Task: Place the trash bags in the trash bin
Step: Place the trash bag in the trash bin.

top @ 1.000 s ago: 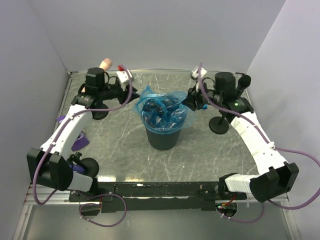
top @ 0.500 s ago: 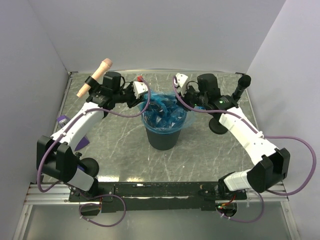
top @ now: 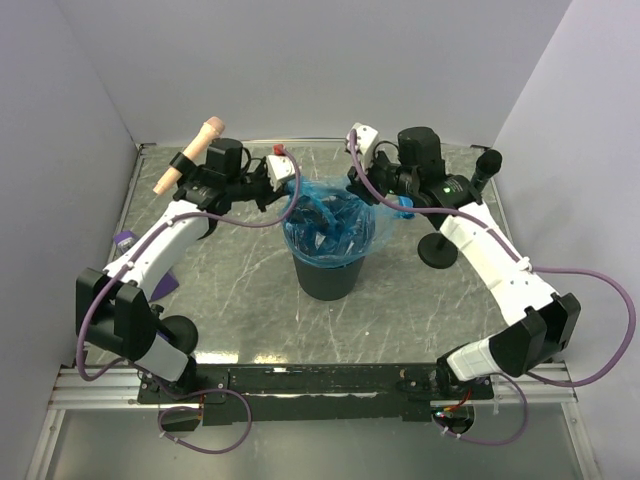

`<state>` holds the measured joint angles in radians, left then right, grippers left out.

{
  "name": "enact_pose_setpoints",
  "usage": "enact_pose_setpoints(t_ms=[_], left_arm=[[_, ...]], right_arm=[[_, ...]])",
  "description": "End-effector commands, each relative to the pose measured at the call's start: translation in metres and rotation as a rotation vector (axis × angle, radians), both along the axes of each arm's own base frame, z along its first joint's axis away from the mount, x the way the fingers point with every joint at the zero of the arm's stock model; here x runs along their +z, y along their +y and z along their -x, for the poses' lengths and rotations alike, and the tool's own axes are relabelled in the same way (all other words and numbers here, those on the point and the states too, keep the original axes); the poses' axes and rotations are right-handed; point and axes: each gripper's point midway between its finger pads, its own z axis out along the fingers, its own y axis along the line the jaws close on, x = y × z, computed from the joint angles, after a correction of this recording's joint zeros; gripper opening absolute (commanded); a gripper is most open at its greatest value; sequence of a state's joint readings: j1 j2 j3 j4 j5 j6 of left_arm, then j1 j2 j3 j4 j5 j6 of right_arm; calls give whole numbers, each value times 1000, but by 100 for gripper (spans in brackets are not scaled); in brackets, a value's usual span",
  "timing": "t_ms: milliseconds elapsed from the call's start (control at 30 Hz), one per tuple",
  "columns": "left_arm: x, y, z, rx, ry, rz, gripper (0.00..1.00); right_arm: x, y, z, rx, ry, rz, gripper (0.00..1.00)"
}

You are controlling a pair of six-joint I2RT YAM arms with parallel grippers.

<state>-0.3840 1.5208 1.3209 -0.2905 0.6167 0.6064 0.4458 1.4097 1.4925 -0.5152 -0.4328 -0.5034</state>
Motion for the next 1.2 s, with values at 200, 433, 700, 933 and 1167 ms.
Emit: enact_pose_setpoints(t_ms=[200, 433, 700, 933, 1167], left_arm=[[51, -7, -15, 12, -44, 127, 1], [58, 0, -30, 74, 3, 186, 1], [58, 4, -38, 94, 41, 218, 1], [57, 5, -40, 101, 67, 239, 1], [39, 5, -40, 100, 106, 209, 1]], right_arm=[[0, 18, -2, 112, 6, 18, 46], [-6, 23, -3, 142, -17, 36, 54], [-13, 20, -23, 88, -53, 98, 44], [-18, 16, -28, 66, -66, 129, 26], [-5, 20, -25, 102, 23, 25, 3]])
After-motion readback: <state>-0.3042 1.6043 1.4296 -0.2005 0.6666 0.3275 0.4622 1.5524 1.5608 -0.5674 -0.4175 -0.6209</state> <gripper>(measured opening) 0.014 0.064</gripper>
